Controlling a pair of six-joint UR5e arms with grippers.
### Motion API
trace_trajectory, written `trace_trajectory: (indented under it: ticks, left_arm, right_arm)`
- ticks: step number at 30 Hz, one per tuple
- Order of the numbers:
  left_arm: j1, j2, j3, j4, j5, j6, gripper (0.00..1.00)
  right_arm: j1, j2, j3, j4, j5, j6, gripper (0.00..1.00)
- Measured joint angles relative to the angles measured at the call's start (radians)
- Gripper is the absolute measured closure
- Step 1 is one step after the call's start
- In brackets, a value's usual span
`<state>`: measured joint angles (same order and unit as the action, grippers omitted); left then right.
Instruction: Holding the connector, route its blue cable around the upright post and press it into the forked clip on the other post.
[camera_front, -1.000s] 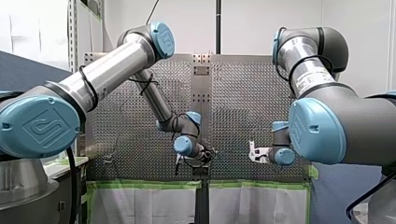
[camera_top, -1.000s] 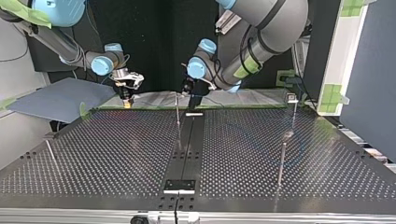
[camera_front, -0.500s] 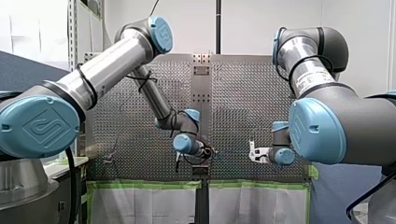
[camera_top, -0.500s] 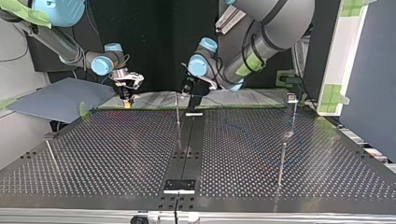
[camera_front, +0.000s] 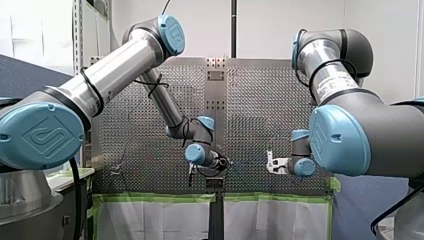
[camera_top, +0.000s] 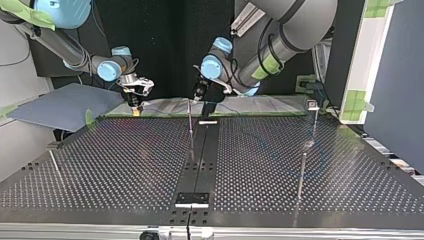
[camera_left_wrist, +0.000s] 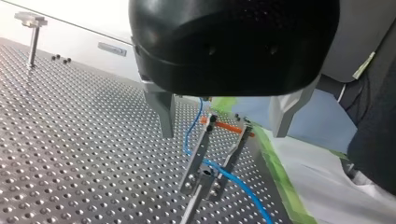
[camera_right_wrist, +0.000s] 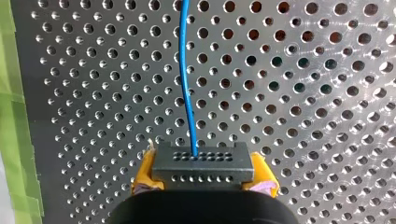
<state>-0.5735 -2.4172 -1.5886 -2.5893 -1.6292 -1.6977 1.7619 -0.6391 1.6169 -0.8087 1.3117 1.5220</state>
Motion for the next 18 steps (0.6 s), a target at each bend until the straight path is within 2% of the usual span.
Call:
trace_trajectory:
  ticks: [8, 18]
  left_arm:
    - [-0.001, 0.000, 0.000, -0.023, -0.021, 0.002, 0.00]
    - [-0.002, 0.000, 0.000, -0.028, -0.026, 0.001, 0.00]
  right_arm:
    - [0.000, 0.000, 0.000, 0.002, 0.000, 0.000, 1.00]
    - [0.002, 0.000, -0.001, 0.007, 0.000, 0.000, 1.00]
